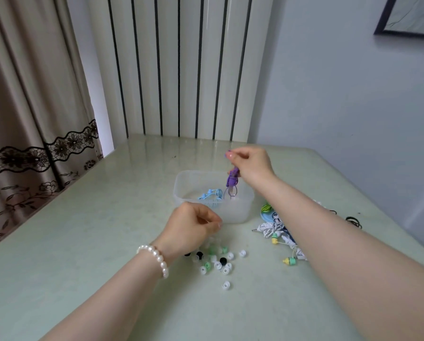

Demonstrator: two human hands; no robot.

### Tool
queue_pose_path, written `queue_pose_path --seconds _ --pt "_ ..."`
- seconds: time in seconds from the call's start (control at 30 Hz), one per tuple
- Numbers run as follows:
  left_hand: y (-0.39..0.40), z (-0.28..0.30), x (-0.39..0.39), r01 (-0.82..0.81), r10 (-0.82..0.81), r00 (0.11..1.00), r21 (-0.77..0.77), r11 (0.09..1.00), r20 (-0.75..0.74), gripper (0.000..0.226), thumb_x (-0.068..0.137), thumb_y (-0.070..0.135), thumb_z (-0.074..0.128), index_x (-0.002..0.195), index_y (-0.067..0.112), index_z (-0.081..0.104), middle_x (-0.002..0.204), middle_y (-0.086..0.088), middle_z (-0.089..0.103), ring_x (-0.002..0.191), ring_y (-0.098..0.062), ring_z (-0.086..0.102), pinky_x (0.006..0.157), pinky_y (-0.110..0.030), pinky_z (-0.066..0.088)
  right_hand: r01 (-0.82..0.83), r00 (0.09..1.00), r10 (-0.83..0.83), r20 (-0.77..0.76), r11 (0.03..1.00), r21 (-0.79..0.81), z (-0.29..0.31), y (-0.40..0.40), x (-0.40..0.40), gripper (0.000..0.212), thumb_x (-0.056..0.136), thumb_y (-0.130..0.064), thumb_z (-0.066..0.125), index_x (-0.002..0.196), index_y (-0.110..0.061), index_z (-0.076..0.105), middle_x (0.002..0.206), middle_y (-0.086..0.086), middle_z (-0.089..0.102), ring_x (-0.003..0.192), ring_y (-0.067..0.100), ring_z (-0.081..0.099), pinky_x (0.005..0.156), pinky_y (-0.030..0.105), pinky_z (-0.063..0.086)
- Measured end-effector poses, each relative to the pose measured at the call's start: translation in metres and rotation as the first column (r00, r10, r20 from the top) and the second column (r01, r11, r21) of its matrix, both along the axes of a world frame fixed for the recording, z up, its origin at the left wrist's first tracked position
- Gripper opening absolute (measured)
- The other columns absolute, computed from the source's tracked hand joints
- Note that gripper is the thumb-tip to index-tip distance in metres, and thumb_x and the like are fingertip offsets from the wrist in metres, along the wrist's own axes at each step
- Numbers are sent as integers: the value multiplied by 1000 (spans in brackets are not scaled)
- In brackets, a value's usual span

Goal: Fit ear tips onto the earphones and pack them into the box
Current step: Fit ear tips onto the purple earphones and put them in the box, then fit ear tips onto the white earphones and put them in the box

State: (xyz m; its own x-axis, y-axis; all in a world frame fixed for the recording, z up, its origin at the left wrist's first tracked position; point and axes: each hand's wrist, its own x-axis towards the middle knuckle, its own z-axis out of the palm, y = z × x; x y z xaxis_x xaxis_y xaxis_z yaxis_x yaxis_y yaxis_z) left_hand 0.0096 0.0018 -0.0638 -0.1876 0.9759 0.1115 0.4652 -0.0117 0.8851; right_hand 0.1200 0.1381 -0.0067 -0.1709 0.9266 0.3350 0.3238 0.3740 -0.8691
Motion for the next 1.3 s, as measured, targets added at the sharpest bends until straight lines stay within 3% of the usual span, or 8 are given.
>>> queue_pose_path --seconds 0.1,0.27,0.37,0.6,0.87,0.97,1.13,1.3 --pt "-1 -2 1 63 -62 993 5 998 -105 6 76 19 72 71 20 71 65 9 65 55 -2 53 54 -14 41 -67 930 45 366 997 46 -13 5 -2 22 85 -23 63 99 -8 71 84 2 66 81 16 58 73 22 40" --pt "0 -4 3 123 -121 981 5 992 -150 4 77 22 71 73 23 73 64 18 61 65 -3 53 63 -16 45 -255 486 145 862 967 -20 -10 3 -2 23 90 -22 54 105 -12 69 106 9 68 101 26 59 85 28 46" --pt "1 -4 2 107 -106 989 -1 994 -103 11 79 16 69 69 22 72 54 17 59 50 1 51 57 -18 45 -278 374 34 927 958 77 2 5 7 25 90 -25 52 110 -18 66 120 3 63 114 26 53 97 35 43" --pt "2 -6 1 100 -104 981 -31 995 -161 6 74 20 74 75 25 72 71 6 62 66 -10 55 60 -17 45 -193 548 116 828 981 -9 29 -13 66 7 73 -18 75 79 -15 73 76 -2 67 76 13 59 62 19 41" --pt "0 -7 4 95 -99 982 -33 995 -162 3 74 21 74 75 23 72 73 9 61 72 -12 55 57 -16 42 -242 189 54 980 970 -7 -30 -40 86 40 77 -42 67 113 -26 62 108 0 47 113 20 36 93 31 28" --pt "-1 -5 4 73 -75 991 -23 997 -110 10 75 19 74 69 26 71 68 10 62 60 -7 53 52 -15 40 -279 270 45 962 960 34 -34 -39 87 28 83 -36 62 108 -24 60 112 1 49 113 20 35 93 33 26" --pt "-1 1 8 27 -27 994 8 1000 106 7 77 10 72 73 15 70 66 -6 62 37 -6 49 37 -13 34 -244 917 235 322 970 -13 -14 -50 87 20 71 -20 76 81 -13 60 78 4 55 65 10 47 66 23 41" --pt "-5 7 14 10 -26 961 59 998 274 7 76 10 72 76 17 71 83 -10 69 67 -13 58 60 -18 47 -376 904 270 -333 872 -312 0 -72 87 30 64 -30 69 77 -12 48 61 7 59 39 13 52 39 21 39"
